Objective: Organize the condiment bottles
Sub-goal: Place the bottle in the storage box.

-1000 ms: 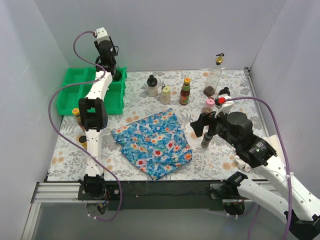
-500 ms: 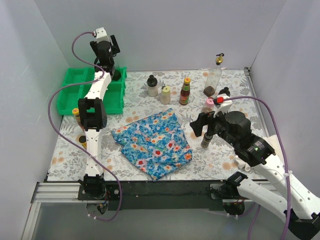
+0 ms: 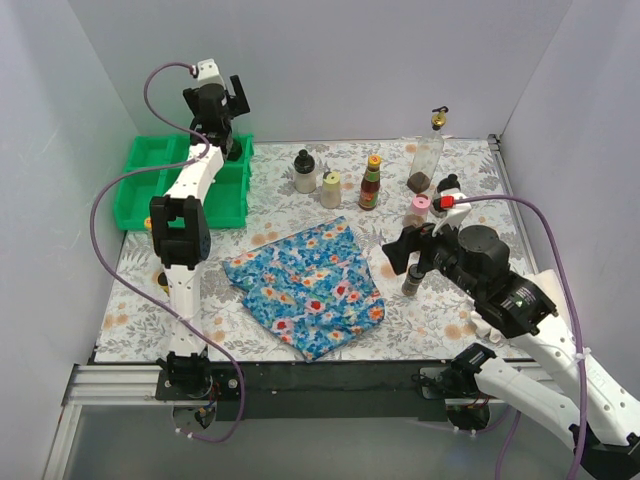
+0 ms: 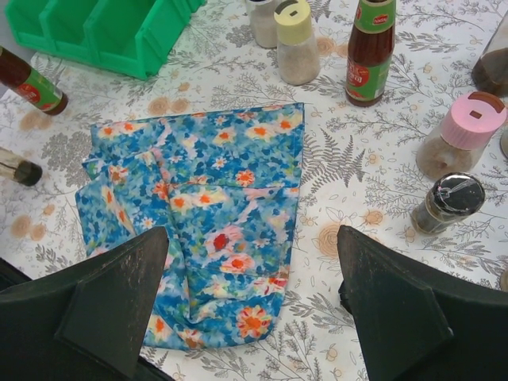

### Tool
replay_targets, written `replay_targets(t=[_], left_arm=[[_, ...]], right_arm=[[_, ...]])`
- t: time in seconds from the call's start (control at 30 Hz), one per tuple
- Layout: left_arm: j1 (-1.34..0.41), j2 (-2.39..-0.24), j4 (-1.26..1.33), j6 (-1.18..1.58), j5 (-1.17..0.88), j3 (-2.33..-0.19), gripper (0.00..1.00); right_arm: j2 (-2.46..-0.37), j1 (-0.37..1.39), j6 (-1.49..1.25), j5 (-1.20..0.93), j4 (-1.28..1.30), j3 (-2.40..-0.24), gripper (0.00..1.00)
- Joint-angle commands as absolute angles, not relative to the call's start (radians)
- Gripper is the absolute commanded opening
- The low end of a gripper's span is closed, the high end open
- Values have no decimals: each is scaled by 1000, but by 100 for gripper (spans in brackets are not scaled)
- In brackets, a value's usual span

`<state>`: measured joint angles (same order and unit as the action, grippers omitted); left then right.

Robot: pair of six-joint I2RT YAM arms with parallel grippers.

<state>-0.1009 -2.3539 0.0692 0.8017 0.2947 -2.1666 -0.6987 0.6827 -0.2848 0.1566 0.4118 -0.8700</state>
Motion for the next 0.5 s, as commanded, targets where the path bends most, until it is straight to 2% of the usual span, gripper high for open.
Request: replay_targets(t=[0.0,0.2,0.33,0.47], left_arm=[[-109,-2097,-55,897,336,-2145,98],[-109,-1922,-345,980,385,-2129,98],[-109,-1804,-634,1038,445,-2100,98],[-109,-1608,-802,1141,440,-1949,98]], right_arm=[[-669,681,-285,160,413,-945,96],[-606,681,-305,152,477,-986,96],[-568,681,-337,149,520,-989,96],[-545,681,-363,118,555,-999,95]])
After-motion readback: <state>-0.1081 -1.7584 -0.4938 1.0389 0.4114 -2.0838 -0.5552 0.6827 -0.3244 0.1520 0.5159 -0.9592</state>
